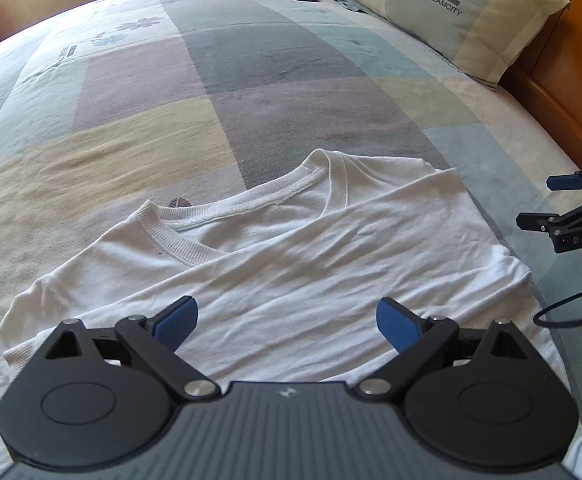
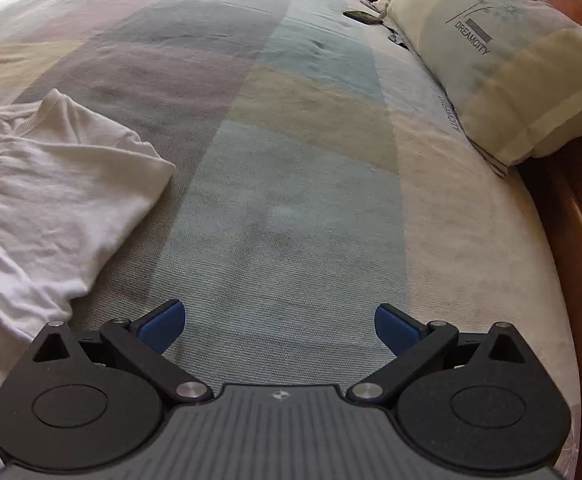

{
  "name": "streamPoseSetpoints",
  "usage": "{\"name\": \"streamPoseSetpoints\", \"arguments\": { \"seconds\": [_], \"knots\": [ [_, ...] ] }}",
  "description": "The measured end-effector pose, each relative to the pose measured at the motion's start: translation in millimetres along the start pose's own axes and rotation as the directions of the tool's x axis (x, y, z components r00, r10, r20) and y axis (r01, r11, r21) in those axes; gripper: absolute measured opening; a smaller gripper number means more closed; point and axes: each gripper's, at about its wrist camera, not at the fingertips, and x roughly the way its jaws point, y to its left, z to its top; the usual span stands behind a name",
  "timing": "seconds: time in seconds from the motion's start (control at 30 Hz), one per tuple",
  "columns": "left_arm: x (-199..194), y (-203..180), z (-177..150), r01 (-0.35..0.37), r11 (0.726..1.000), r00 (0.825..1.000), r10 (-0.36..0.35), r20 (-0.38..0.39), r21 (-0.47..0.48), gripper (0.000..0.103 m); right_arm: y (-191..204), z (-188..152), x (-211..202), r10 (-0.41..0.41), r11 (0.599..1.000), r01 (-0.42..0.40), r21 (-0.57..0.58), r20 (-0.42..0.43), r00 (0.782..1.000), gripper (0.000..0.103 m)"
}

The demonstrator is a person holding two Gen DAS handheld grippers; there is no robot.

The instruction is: Fold clothes

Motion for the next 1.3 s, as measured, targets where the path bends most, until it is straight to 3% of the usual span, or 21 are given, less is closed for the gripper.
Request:
{"name": "streamPoseSetpoints", "arguments": {
  "seconds": [0.1, 0.17, 0.27, 0.4, 0.53, 0.63, 0.73, 0.8, 0.97, 1.07, 1.2, 1.3],
  "knots": [
    [1, 1, 2, 0.007, 0.999, 1.000, -0.007, 0.001, -0.048, 0.096, 19, 11, -12, 0.133, 0.991, -0.134, 0.024, 0.040, 0.990, 0.103],
    [-2, 2, 2, 0.013, 0.999, 1.000, -0.013, 0.001, -0.044, 0.096, 44, 13, -5, 0.207, 0.978, -0.207, -0.008, 0.014, 0.978, 0.103],
    [-8, 2, -2, -0.008, 1.000, 1.000, 0.008, -0.001, -0.002, 0.096, 63, -4, 6, 0.159, 0.981, -0.161, -0.111, -0.034, 0.987, 0.103],
    [-12, 11, -10, -0.021, 0.999, 1.000, 0.021, -0.011, -0.029, 0.096, 23, -21, 2, 0.205, 0.978, -0.202, 0.054, -0.052, 0.977, 0.103],
    [-15, 11, -13, -0.005, 0.998, 1.000, 0.006, 0.014, -0.070, 0.096, 39, -7, -21, 0.158, 0.987, -0.158, -0.042, -0.004, 0.987, 0.103],
    [-10, 10, -16, 0.015, 0.997, 1.000, -0.013, 0.024, -0.069, 0.096, 58, 4, -37, 0.251, 0.968, -0.249, -0.044, 0.084, 0.964, 0.103],
    [7, 18, -26, 0.015, 0.997, 1.000, -0.017, -0.013, -0.082, 0.096, 85, 8, -35, 0.376, 0.927, -0.372, -0.049, 0.098, 0.922, 0.103],
    [18, 29, -36, -0.030, 0.996, 0.998, 0.025, -0.059, -0.083, 0.096, 96, 4, -27, 0.410, 0.912, -0.407, -0.060, 0.087, 0.908, 0.103],
    [9, 42, -47, -0.084, 0.995, 0.995, 0.081, -0.055, -0.045, 0.096, 72, -12, -5, 0.317, 0.946, -0.316, 0.070, -0.008, 0.948, 0.103],
    [0, 47, -47, -0.080, 0.995, 0.997, 0.079, -0.022, -0.060, 0.096, 55, -8, -17, 0.291, 0.947, -0.295, 0.126, 0.043, 0.956, 0.103],
    [11, 53, -48, -0.107, 0.992, 0.993, 0.103, -0.060, -0.070, 0.096, 68, 13, -23, 0.359, 0.924, -0.372, 0.090, 0.132, 0.924, 0.103],
    [11, 56, -45, -0.122, 0.990, 0.991, 0.118, -0.061, -0.064, 0.096, 93, 28, -1, 0.381, 0.921, -0.387, 0.045, 0.104, 0.919, 0.103]
  ]
}}
